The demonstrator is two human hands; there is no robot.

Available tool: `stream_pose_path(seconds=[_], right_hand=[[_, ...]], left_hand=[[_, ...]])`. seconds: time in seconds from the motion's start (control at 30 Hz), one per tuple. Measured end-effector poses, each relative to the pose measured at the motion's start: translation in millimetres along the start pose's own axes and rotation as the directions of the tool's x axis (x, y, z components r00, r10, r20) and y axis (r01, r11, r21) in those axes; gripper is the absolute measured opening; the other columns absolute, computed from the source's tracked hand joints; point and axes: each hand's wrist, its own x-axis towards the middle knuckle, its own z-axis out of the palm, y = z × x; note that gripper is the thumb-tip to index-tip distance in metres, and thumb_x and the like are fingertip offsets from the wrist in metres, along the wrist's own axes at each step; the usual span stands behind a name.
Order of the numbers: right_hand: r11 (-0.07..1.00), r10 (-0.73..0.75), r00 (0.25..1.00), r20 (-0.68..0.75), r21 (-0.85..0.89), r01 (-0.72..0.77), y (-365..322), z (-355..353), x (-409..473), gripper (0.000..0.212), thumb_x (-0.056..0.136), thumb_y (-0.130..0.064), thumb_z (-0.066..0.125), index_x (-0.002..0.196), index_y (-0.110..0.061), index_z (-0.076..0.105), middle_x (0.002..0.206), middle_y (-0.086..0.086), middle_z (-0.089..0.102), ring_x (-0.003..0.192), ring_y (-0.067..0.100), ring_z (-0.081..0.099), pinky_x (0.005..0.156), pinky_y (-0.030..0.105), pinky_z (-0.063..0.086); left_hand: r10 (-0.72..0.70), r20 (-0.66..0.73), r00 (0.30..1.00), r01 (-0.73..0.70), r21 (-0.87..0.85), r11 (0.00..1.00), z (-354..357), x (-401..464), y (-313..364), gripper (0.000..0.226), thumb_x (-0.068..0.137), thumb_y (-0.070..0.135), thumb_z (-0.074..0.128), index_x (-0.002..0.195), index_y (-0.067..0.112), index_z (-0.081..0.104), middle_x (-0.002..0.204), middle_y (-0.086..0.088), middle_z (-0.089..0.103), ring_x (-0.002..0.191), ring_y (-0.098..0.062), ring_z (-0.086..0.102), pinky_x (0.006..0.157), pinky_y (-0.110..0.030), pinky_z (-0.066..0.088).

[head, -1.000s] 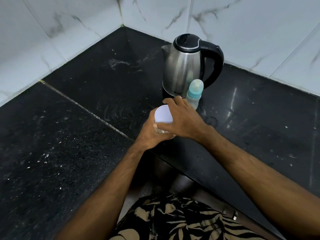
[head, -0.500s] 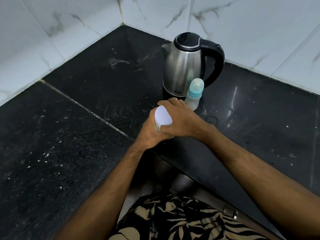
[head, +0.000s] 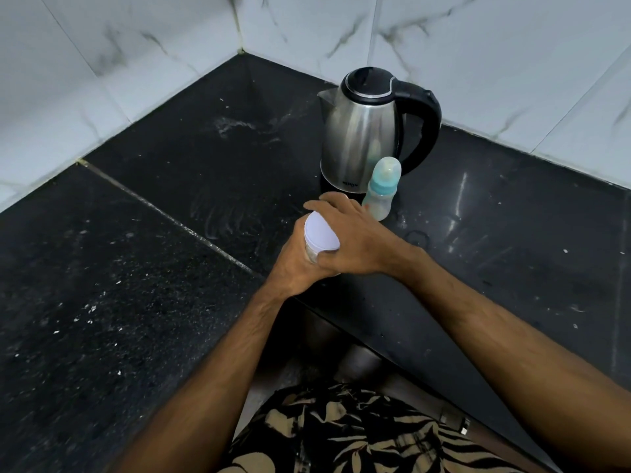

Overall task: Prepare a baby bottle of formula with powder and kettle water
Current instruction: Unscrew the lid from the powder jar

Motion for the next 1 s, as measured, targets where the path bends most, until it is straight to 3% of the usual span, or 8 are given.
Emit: stream_pose_path(seconds=[0.1,0.2,0.37,0.43,0.57,0.73,0.83,1.0], right_hand=[[0.995,0.051,0.990,-0.131,-0.074,-0.061,1.0,2.6,-0.8,0.085,0.075,-0.057,0.069,0.145,-0.021,0.039,0.141,0.006,0.042,0.126,0.026,0.043,0.102,0.047,0.044],[0.978,0.065,0.975,-0.211,-0.180,-0.104,-2.3,3.0,1.9,0.072,0.075,-0.059,0.067,0.131,-0.016,0.050,0.124,0.006,0.052,0.111,0.025,0.050,0.093,0.046,0.048],[0.998,-0.043,0.998,-0.052,0.043,0.045,-2.3,1.5,-1.2,0.080,0.072,-0.035,0.070,0.145,-0.021,0.038,0.141,0.004,0.041,0.126,0.026,0.041,0.100,0.044,0.043],[0.998,-0.026,0.998,-0.049,0.052,0.028,-1.3,1.0,-2.2,0.086,0.074,-0.041,0.071,0.149,-0.023,0.032,0.149,0.004,0.033,0.134,0.027,0.036,0.105,0.044,0.039],[0.991,0.076,0.984,-0.161,-0.098,-0.092,-0.8,1.9,-0.9,0.085,0.076,-0.058,0.069,0.145,-0.019,0.038,0.137,0.007,0.047,0.124,0.028,0.046,0.101,0.047,0.043],[1.000,0.000,1.000,-0.021,0.001,0.000,-5.0,-3.7,-2.0,0.087,0.075,-0.035,0.072,0.150,-0.022,0.029,0.147,0.005,0.036,0.131,0.028,0.037,0.105,0.048,0.039],[0.999,0.043,0.998,-0.047,-0.007,-0.043,-3.6,0.1,-1.2,0.097,0.075,-0.051,0.073,0.153,-0.023,0.023,0.157,0.007,0.020,0.139,0.031,0.032,0.109,0.049,0.036],[0.989,0.081,0.984,-0.159,-0.109,-0.099,-1.9,4.3,-2.1,0.080,0.076,-0.052,0.071,0.141,-0.017,0.042,0.130,0.006,0.049,0.116,0.027,0.048,0.096,0.042,0.045]], left_hand=[[0.000,-0.023,1.000,0.000,0.005,1.000,-2.2,-3.6,-0.9,0.103,0.063,0.020,0.094,0.143,0.037,0.031,0.114,0.028,0.052,0.102,0.017,0.051,0.073,-0.001,0.041],[0.016,-0.023,1.000,-0.016,0.019,1.000,-0.5,-2.0,1.4,0.102,0.062,0.023,0.094,0.141,0.039,0.033,0.115,0.028,0.054,0.104,0.017,0.053,0.076,-0.002,0.045],[0.020,-0.013,1.000,-0.020,-0.001,1.000,0.8,-0.7,5.0,0.088,0.062,0.013,0.091,0.125,0.045,0.038,0.111,0.036,0.048,0.098,0.034,0.047,0.079,0.004,0.038],[0.037,-0.018,0.999,-0.037,-0.011,0.999,-0.8,-3.3,1.8,0.086,0.061,0.017,0.090,0.124,0.047,0.038,0.113,0.034,0.051,0.102,0.027,0.050,0.079,0.002,0.040],[0.026,-0.020,0.999,-0.026,0.011,1.000,-1.7,-4.8,0.6,0.101,0.064,0.018,0.093,0.140,0.039,0.029,0.120,0.023,0.052,0.107,0.006,0.053,0.075,-0.003,0.042],[0.010,-0.034,0.999,-0.010,-0.015,1.000,1.4,-2.5,3.5,0.099,0.066,0.009,0.091,0.140,0.036,0.031,0.117,0.035,0.043,0.105,0.018,0.049,0.076,0.006,0.034],[0.014,-0.022,1.000,-0.014,-0.008,1.000,-0.6,-3.9,1.6,0.102,0.064,0.017,0.093,0.143,0.035,0.032,0.117,0.030,0.051,0.105,0.017,0.051,0.076,0.000,0.040],[0.036,-0.015,0.999,-0.036,-0.011,0.999,-1.1,-5.4,2.1,0.103,0.062,0.019,0.094,0.137,0.044,0.029,0.119,0.030,0.051,0.108,0.015,0.050,0.077,-0.002,0.041]])
